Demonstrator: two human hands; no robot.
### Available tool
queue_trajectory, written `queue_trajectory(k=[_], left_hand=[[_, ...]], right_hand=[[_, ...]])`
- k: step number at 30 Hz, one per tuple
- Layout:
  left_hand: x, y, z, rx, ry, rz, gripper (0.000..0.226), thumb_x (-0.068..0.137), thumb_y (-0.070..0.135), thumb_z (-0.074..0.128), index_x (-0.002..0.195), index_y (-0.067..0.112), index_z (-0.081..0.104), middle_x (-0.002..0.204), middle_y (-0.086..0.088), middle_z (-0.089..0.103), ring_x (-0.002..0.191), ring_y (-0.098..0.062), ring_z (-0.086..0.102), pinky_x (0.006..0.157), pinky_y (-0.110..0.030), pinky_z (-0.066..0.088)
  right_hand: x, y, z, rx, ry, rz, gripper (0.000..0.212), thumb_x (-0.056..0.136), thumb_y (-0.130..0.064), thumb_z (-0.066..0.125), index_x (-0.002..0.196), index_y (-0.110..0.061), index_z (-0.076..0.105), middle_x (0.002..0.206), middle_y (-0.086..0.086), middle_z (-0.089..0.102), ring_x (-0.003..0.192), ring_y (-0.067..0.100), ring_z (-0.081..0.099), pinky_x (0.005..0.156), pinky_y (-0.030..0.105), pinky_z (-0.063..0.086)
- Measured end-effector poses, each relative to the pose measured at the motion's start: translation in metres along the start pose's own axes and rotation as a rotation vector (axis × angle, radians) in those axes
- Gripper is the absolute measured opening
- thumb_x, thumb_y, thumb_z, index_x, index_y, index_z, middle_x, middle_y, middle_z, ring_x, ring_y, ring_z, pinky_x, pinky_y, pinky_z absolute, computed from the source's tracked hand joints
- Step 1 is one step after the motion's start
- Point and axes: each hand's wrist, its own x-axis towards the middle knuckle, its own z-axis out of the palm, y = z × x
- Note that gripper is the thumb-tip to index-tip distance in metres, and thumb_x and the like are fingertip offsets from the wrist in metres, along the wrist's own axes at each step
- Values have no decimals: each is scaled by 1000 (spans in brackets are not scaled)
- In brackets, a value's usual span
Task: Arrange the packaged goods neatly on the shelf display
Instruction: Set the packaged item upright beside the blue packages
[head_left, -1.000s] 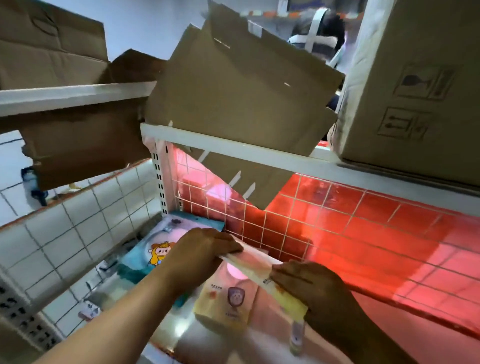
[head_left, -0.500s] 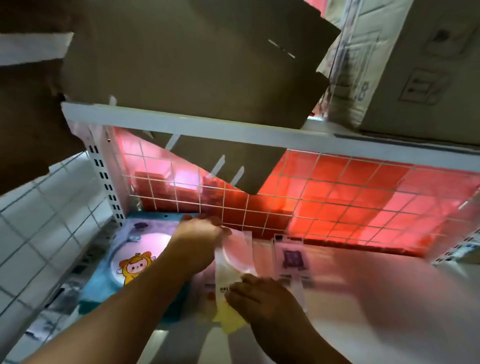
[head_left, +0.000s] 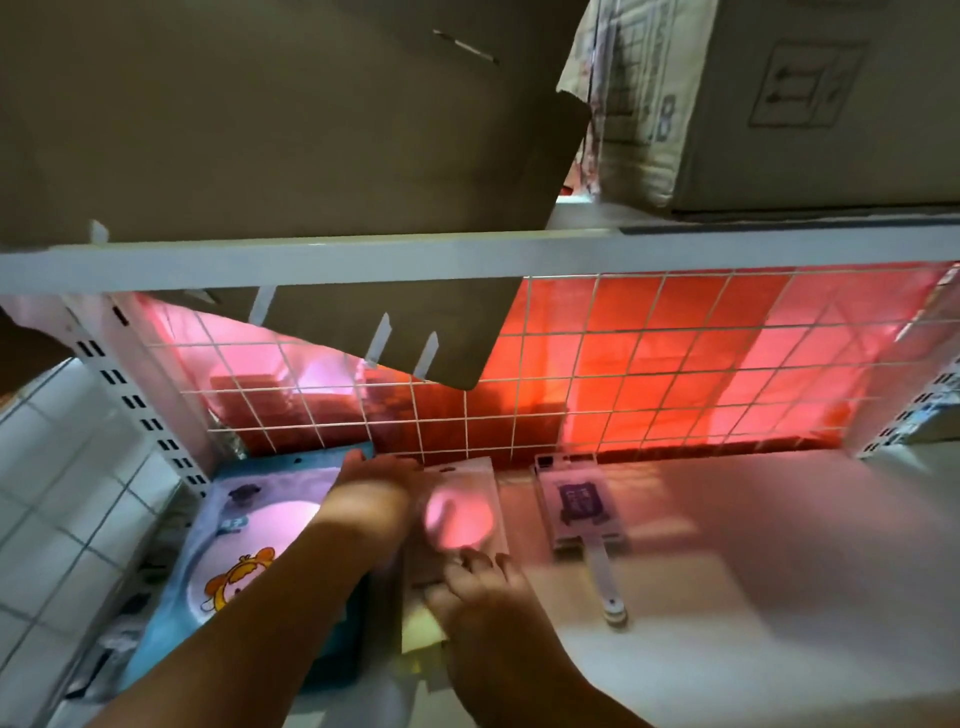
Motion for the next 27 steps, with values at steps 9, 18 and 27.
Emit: queue_trajectory(k=[9, 18, 27], left_hand=[[-6, 15, 25, 20, 87, 130, 29, 93, 27, 52, 121, 30, 60, 121, 3, 61, 112, -24, 54, 101, -43, 41], [-2, 34, 26, -173, -107, -49, 65, 92, 28, 64, 151, 26, 38, 159, -8, 30, 142, -30, 38, 113, -39, 38], [-12, 56, 39, -277, -135, -217, 75, 98, 37, 56, 160, 18, 19, 161, -12, 25, 143, -29, 37, 116, -37, 33]], right_hand=[[4, 1, -7, 131, -152, -7, 63, 84, -64, 59, 134, -27, 56, 147, 3, 48, 139, 27, 38, 115, 55, 23], [27, 43, -23, 455, -180, 455, 70, 95, -49, 51, 157, -36, 21, 167, -8, 10, 152, 15, 15, 122, 33, 15], [37, 42, -22, 450, -260, 379, 66, 97, -45, 54, 156, -34, 27, 167, -6, 14, 151, 17, 20, 121, 29, 14]])
